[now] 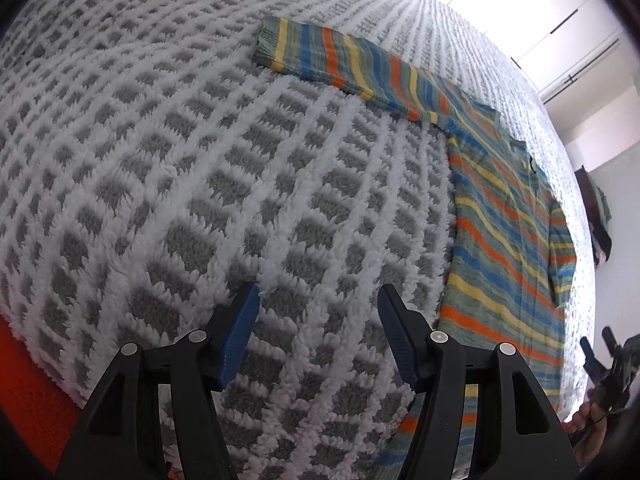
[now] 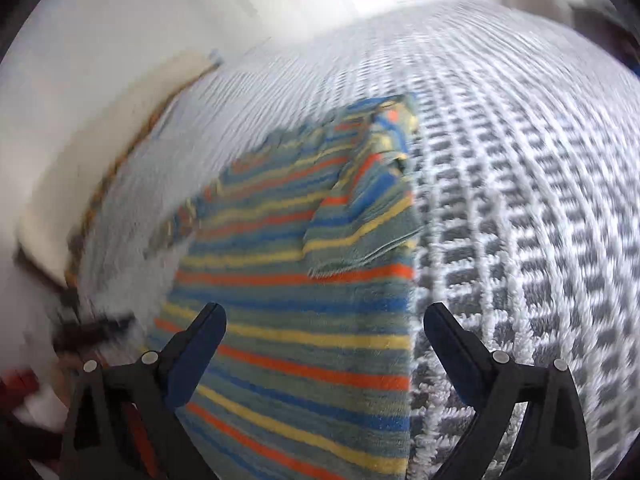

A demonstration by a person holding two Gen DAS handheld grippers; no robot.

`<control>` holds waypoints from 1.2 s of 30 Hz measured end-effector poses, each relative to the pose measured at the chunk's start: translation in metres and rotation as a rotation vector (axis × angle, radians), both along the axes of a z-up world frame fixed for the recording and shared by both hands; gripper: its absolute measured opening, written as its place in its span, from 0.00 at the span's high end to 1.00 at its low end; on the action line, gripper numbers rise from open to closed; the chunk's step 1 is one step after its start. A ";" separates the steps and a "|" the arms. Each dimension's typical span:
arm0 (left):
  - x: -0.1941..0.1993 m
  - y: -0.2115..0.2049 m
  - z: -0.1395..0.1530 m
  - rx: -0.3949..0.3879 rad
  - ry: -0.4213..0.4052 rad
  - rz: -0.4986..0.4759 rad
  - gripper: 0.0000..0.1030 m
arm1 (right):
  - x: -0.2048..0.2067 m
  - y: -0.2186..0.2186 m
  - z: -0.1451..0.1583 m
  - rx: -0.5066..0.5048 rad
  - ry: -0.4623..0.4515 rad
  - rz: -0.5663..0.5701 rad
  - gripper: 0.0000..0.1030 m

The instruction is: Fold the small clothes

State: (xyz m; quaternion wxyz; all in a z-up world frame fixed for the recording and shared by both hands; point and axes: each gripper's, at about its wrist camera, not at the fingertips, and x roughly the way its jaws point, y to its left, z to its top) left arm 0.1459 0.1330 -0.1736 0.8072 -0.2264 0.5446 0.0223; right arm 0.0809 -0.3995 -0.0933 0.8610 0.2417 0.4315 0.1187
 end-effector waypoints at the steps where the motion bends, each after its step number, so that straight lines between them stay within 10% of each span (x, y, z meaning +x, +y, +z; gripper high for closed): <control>1: 0.001 -0.002 0.001 0.002 -0.001 0.000 0.37 | 0.009 -0.016 -0.006 0.068 0.011 -0.083 0.12; 4: 0.001 -0.006 0.005 -0.001 -0.008 -0.008 0.37 | 0.042 -0.038 -0.016 0.063 0.000 -0.154 0.19; 8: -0.001 -0.006 0.005 0.009 -0.006 -0.012 0.36 | 0.082 -0.017 -0.029 -0.069 0.038 0.036 0.26; 11: -0.003 -0.003 0.000 0.003 0.009 -0.003 0.36 | 0.084 -0.013 -0.042 -0.073 0.078 0.109 0.95; 26: 0.002 -0.033 0.011 0.026 0.006 -0.076 0.36 | 0.126 -0.197 0.049 -0.540 0.127 -0.140 0.97; 30: 0.000 -0.047 0.018 0.056 -0.003 -0.126 0.36 | 0.138 -0.236 0.015 -0.444 0.286 -0.214 0.85; 36: -0.008 -0.049 0.013 0.078 0.015 -0.138 0.36 | 0.091 -0.264 -0.018 -0.145 0.289 -0.380 0.73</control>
